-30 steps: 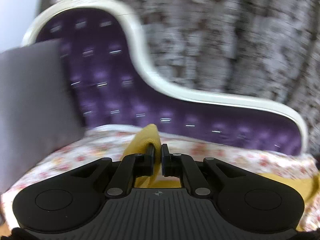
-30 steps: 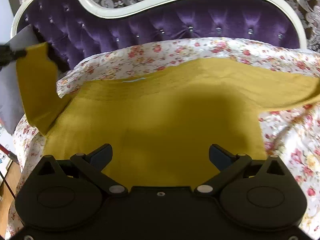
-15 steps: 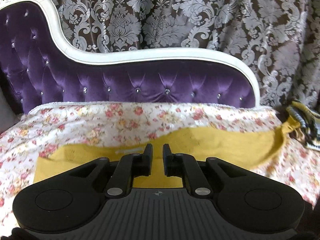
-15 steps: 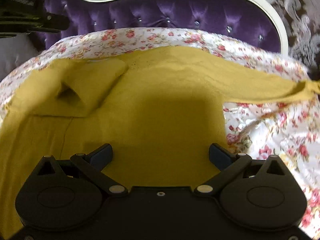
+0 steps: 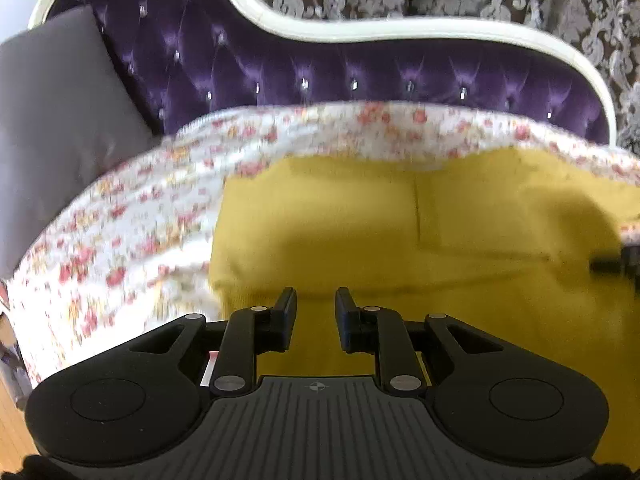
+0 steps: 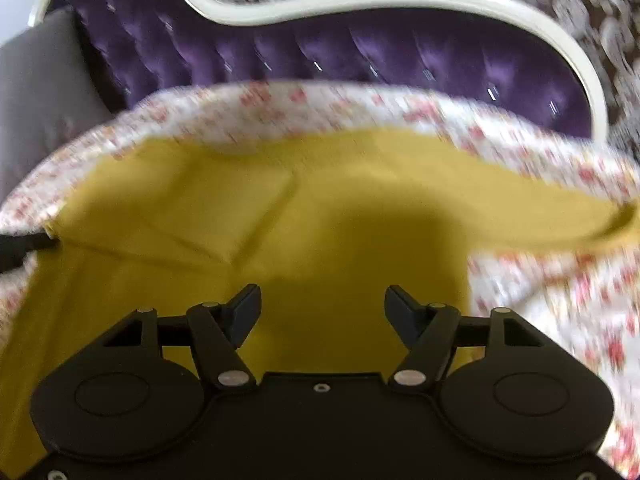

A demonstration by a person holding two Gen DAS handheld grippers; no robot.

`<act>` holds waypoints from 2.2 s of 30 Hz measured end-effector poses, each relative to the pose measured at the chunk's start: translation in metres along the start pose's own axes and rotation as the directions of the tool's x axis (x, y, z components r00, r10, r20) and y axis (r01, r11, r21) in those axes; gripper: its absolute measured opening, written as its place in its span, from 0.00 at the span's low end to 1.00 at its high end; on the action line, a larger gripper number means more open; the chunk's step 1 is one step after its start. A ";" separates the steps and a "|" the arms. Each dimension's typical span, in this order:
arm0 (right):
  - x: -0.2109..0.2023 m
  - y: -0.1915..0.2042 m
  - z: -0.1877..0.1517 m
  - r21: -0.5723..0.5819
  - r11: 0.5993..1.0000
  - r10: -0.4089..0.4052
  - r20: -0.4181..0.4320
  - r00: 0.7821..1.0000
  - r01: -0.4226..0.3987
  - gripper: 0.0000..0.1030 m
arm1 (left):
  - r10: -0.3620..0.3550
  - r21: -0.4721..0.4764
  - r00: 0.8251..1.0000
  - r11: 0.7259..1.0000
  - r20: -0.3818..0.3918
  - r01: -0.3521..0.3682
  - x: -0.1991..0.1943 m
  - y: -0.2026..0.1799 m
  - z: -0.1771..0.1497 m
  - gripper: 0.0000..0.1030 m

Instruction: Fold small clothes

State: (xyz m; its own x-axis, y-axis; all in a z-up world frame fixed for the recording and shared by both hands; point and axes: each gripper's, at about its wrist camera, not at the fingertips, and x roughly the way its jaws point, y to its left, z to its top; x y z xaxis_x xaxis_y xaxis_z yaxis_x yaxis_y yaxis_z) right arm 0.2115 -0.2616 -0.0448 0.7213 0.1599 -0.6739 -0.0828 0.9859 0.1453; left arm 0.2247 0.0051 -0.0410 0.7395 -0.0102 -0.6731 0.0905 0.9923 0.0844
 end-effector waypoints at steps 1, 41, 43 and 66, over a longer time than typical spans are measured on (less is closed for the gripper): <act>0.001 0.007 0.009 -0.025 1.000 0.012 0.011 1.000 -0.011 0.69 | -0.003 0.000 1.000 1.000 -0.013 0.003 0.002 0.000 -0.004 0.20; 0.029 -0.057 0.038 0.244 0.968 0.063 -0.009 0.998 -0.059 0.62 | -0.031 -0.018 1.000 0.999 0.005 0.031 0.010 0.002 -0.033 0.22; 0.045 -0.041 0.042 0.238 0.966 0.104 -0.013 0.994 -0.098 0.62 | -0.034 -0.023 0.999 0.999 0.004 0.034 0.010 0.002 -0.033 0.22; 0.052 -0.063 0.095 -0.086 0.992 -0.084 0.071 0.994 0.090 0.07 | -0.033 -0.026 0.999 0.999 0.002 0.033 0.008 0.001 -0.033 0.23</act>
State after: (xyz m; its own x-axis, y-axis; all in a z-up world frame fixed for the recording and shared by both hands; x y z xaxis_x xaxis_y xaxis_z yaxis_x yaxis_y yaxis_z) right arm 0.3191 -0.3197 -0.0200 0.7728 0.0724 -0.6305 -0.0762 0.9969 0.0210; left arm 0.2085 0.0105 -0.0704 0.7377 -0.0431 -0.6738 0.0973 0.9943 0.0430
